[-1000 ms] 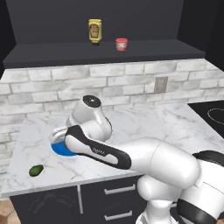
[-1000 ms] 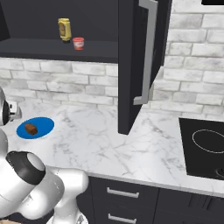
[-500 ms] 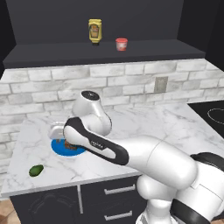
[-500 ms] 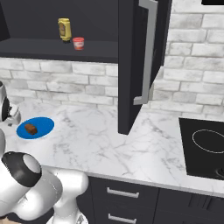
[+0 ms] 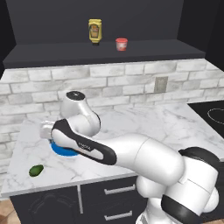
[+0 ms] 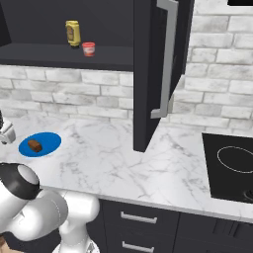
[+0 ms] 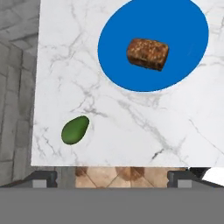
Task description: Pick the avocado and bread from the counter and place them on the plate. Then pick the jam from the cabinet and place it next to the plate. Lastly close the cabinet door.
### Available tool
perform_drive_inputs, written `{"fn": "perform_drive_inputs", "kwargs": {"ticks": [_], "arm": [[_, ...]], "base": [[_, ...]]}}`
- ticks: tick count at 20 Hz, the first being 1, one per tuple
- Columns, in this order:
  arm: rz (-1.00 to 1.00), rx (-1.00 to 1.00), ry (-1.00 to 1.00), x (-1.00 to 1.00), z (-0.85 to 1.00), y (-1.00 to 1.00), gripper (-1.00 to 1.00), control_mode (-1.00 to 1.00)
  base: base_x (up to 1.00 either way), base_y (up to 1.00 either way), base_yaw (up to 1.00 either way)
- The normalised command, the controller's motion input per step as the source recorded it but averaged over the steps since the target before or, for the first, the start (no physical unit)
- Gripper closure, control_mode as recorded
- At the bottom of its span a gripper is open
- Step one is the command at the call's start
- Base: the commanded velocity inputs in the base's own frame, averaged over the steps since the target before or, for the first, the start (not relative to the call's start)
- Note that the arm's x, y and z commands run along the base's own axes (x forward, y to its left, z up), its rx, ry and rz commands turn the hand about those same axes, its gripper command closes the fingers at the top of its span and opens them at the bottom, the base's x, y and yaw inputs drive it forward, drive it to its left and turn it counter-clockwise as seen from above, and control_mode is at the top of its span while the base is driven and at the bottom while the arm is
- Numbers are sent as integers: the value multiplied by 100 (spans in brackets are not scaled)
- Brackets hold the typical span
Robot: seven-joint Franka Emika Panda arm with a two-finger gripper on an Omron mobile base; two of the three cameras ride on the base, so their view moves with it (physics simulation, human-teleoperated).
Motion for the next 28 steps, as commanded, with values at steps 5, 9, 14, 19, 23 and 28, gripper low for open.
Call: {"fn": "perform_drive_inputs", "kwargs": {"ticks": [5,9,14,19,23,28], "arm": [[-14,0,16,0,-27,2,-100,-100],[-11,0,16,0,-32,0,-100,-100],[-8,-1,3,0,-22,12,-100,-100],[-4,-5,0,0,-7,30,-100,-100],[-2,-8,0,1,-7,36,-100,-100],[-2,-7,0,7,-11,32,-100,-100]], "base": [[0,0,0],[0,0,0],[0,0,0],[0,0,0],[0,0,0],[0,0,0]]}}
